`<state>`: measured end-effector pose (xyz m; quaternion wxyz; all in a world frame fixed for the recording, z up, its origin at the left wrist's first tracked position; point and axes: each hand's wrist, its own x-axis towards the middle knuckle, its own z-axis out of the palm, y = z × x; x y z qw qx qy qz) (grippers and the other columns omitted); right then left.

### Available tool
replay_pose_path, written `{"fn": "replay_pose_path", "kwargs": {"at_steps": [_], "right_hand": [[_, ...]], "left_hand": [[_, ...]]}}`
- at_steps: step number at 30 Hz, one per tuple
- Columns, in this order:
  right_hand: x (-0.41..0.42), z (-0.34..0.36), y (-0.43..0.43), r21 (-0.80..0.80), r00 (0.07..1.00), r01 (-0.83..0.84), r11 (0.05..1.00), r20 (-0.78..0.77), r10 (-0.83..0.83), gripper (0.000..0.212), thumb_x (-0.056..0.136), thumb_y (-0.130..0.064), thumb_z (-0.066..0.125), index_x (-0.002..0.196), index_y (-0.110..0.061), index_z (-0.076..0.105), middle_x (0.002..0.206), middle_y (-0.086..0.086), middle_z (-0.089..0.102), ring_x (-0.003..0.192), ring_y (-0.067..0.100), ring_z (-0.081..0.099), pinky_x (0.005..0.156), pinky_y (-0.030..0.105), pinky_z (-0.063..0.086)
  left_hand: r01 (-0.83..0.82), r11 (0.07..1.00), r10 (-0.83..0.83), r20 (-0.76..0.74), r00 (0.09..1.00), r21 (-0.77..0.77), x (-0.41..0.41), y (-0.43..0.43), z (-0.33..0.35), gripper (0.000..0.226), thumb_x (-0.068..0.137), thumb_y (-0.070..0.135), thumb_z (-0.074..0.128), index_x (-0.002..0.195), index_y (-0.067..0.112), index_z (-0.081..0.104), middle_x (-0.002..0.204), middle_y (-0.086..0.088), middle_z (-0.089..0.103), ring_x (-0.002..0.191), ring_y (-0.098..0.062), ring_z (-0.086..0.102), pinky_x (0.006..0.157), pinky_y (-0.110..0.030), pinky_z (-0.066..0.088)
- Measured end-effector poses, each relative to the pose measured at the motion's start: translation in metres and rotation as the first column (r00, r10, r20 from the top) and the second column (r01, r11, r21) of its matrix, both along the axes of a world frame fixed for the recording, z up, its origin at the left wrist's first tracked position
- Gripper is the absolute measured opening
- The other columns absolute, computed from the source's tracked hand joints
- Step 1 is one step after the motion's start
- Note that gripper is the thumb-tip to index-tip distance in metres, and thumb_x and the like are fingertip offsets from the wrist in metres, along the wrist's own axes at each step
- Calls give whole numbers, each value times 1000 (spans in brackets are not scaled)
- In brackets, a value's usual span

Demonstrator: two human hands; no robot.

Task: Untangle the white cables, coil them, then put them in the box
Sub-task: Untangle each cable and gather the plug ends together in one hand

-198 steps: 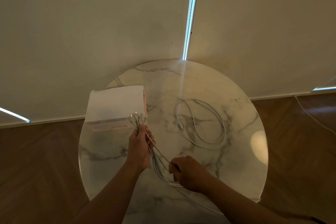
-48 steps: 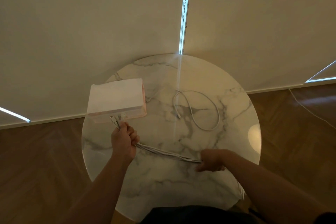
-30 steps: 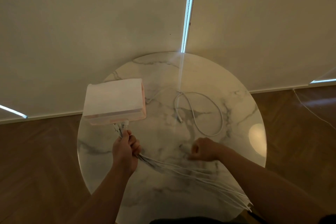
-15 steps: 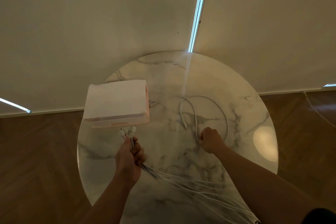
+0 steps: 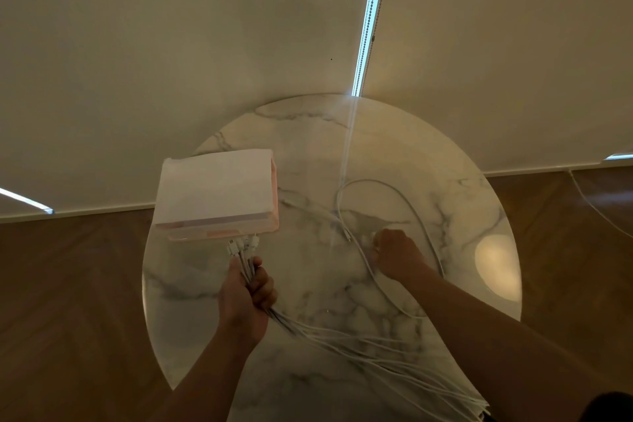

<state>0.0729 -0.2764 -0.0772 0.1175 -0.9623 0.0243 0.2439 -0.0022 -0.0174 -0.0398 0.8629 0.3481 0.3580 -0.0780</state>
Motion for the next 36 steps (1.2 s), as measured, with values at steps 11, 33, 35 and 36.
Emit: {"fn": "replay_pose_path", "kwargs": {"at_steps": [11,33,35,36], "right_hand": [[11,-19,39,231,965,257,938,-15,-260,32,90,-22,54,61,-12,47,66,11,56,81,34,61,68,31,37],[-35,101,66,870,856,477,125,-428,-291,27,102,-15,46,87,-2,64,59,9,49,43,14,31,43,23,24],[-50,109,75,888,897,408,212,-347,-274,27,102,-15,46,85,-4,65,57,9,50,42,13,31,43,24,25],[-57,110,78,888,912,382,256,-316,-263,27,101,-15,47,85,-5,66,56,8,51,42,13,33,43,24,26]], "left_hand": [[65,998,-65,33,997,24,2,-8,4,36,104,33,31,77,15,47,53,4,24,39,-8,20,41,-24,17],[174,980,-175,-5,985,93,9,-32,21,40,104,44,29,85,15,48,55,4,30,43,-9,23,43,-24,22],[179,978,-177,-28,984,112,11,-34,22,41,103,47,30,86,15,48,56,3,31,45,-10,24,44,-25,23],[177,977,-174,-33,984,118,11,-35,23,42,103,48,30,86,14,48,56,3,32,46,-10,24,44,-25,24]]}}
